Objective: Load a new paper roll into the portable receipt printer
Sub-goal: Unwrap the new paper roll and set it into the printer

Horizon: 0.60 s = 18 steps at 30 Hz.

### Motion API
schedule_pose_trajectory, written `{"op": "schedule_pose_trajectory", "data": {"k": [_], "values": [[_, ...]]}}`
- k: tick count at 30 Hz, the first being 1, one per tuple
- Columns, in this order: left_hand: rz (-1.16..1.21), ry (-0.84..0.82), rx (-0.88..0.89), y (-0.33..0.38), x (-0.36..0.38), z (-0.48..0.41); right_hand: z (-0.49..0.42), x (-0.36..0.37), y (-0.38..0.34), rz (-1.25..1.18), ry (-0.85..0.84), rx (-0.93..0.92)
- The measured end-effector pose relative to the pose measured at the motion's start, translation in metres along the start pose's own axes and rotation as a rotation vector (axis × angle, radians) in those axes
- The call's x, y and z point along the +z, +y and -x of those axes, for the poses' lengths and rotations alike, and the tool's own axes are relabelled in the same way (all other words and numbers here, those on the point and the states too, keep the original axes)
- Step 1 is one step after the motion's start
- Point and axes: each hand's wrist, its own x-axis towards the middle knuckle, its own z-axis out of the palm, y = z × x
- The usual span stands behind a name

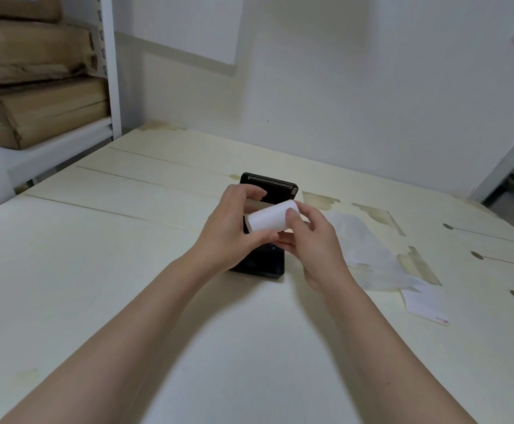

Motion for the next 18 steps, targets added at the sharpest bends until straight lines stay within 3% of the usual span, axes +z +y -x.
{"op": "schedule_pose_trajectory", "data": {"k": [2, 4, 10, 18], "values": [[-0.047, -0.044, 0.042, -0.004, -0.002, 0.002, -0.003, 0.001, 0.001, -0.112, -0.022, 0.111], [-0.07, -0.01, 0.059, -0.008, -0.004, 0.002, -0.004, 0.001, 0.003, -0.059, -0.045, 0.113], [-0.16, -0.102, -0.003, -0.02, -0.011, -0.013, -0.009, -0.005, 0.013, 0.586, -0.021, -0.301], [-0.276, -0.035, -0.017, -0.037, 0.001, -0.013, -0.022, 0.004, 0.032, 0.788, 0.054, -0.489]]}}
